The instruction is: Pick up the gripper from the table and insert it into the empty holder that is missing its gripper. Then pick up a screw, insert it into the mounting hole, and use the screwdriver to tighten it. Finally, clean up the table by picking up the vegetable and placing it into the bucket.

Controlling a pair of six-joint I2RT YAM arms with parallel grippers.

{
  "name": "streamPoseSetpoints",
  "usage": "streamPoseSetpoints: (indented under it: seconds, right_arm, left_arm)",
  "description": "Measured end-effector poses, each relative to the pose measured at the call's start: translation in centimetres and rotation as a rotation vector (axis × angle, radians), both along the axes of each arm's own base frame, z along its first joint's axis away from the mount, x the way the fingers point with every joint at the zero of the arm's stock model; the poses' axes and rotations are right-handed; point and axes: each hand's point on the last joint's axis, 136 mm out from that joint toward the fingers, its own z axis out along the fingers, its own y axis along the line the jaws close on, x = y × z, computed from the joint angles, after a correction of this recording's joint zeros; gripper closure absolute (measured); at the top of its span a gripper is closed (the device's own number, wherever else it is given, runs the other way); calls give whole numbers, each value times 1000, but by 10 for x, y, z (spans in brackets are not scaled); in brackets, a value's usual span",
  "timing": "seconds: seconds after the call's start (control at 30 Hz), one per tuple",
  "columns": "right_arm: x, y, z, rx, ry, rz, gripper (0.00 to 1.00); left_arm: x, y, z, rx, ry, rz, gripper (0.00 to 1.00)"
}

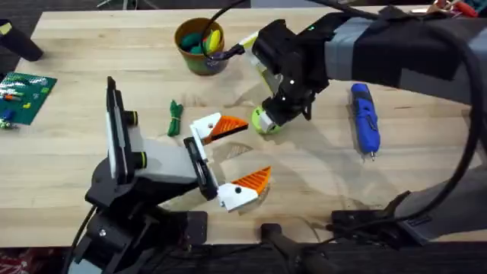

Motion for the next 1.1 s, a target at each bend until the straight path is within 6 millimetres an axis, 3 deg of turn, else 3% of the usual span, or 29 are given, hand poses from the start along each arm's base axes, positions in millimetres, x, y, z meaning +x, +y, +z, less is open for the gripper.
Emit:
streamPoseSetpoints:
  seconds: [0.3,0.4,0.77,1.1]
  right_arm:
    - [0,0,0,0,1,0,519]
    - [0,0,0,0,2,1,567]
    - [-2,2,0,2,3,10,895]
    - [-1,0,0,-5,0,11,992]
  left_arm:
    - [0,0,0,0,0,0,11]
    - [0,0,0,0,0,0,11]
    - [0,0,0,0,0,0,11]
    - [0,0,0,0,0,0,11]
